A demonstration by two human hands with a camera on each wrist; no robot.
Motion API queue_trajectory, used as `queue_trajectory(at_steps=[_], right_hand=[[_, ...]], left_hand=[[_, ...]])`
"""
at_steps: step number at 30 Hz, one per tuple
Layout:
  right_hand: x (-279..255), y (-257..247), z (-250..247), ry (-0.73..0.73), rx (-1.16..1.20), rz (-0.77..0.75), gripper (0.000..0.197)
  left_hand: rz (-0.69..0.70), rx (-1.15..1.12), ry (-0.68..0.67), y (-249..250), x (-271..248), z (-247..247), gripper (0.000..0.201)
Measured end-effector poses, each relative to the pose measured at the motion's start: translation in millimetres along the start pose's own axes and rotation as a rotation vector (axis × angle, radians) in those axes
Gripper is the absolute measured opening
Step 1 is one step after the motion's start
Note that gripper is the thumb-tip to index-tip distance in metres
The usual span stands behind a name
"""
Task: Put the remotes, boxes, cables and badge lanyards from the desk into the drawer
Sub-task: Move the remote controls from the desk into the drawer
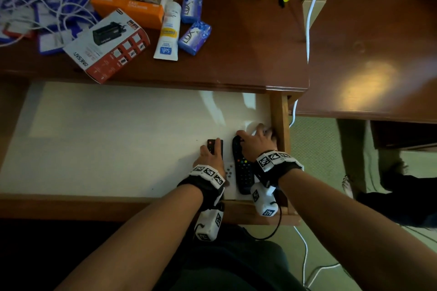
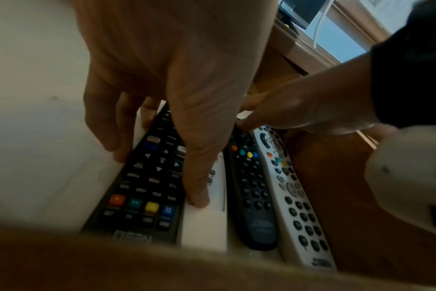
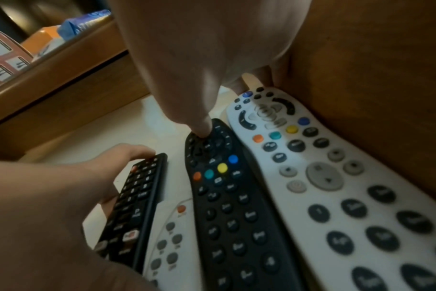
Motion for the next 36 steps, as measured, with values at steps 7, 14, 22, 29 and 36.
queue_trajectory(at_steps=[7,14,22,29,36], right_hand=[[-9,4,5,0.031,0.048,0.012,0.037],[-8,6,4,-0.040,0.046,0.015,0.042],[-11,9,0,-0.139,0.045,-0.033,0.051],[-4,10,-36,-0.166,0.194,-0.054,0.033],[12,14,-111,-0.095,0.334,-0.101,0.024]], left_hand=[[-0.006,-0.025,-0.016,-6,0,-5,0.137],[-0.007,-0.157,-0.052,-14,-4,-9,0.131],[-0.031,-0.197,-0.101,-20,-1,-15,0.119],[0.046,-0.202,0.087,6,-1,-86,0.083],[0.376,-0.401,0.323,61,-3,-207,0.020]])
Point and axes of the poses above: each hand's wrist, its own x-axis towards the middle knuckle, its own z-axis out of the palm, y = z × x, the point moved 9 cm from there along x, towards the middle knuckle, and after that the axes turned 1 degree about -x, right-handed, at the moved point
